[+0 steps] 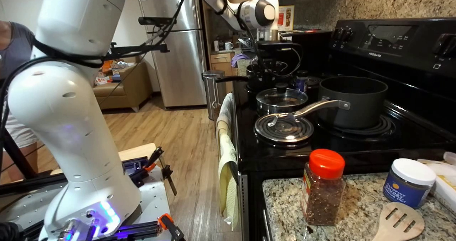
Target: Put the wooden spoon on the right side of the stove
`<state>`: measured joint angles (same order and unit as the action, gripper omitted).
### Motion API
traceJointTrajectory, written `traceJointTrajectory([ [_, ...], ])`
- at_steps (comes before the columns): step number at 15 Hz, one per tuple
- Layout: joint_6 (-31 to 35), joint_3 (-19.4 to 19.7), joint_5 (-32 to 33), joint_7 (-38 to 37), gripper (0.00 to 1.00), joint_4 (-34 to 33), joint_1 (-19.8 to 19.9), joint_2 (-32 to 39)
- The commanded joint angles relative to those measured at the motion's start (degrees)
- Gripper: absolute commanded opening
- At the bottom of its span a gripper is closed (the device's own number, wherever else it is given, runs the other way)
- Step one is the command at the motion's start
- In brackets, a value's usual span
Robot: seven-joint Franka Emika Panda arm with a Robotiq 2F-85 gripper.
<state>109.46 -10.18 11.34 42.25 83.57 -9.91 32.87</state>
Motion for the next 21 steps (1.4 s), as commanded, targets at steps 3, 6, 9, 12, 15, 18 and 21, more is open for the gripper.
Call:
traceJointTrajectory([
  [3,0.51,-0.64,-0.87,0.84,0.00,0.76,0.87,-1.13],
  [6,-0.16,-0.65,-0.83,1.03,0.02,0.39,0.83,-1.47],
  [9,-0.51,-0.66,-0.80,1.17,0.02,0.16,0.80,-2.00],
  [12,-0.55,-0.72,-0.92,1.44,0.02,0.63,0.96,-3.57],
  [15,-0.65,-0.67,-0.91,1.67,0.02,1.06,1.08,-5.61],
  [18,-0.98,-0.58,-0.84,1.61,0.02,0.72,0.99,-6.88],
  [21,-1.62,-0.54,-0.86,1.79,0.02,0.06,0.94,-7.25],
])
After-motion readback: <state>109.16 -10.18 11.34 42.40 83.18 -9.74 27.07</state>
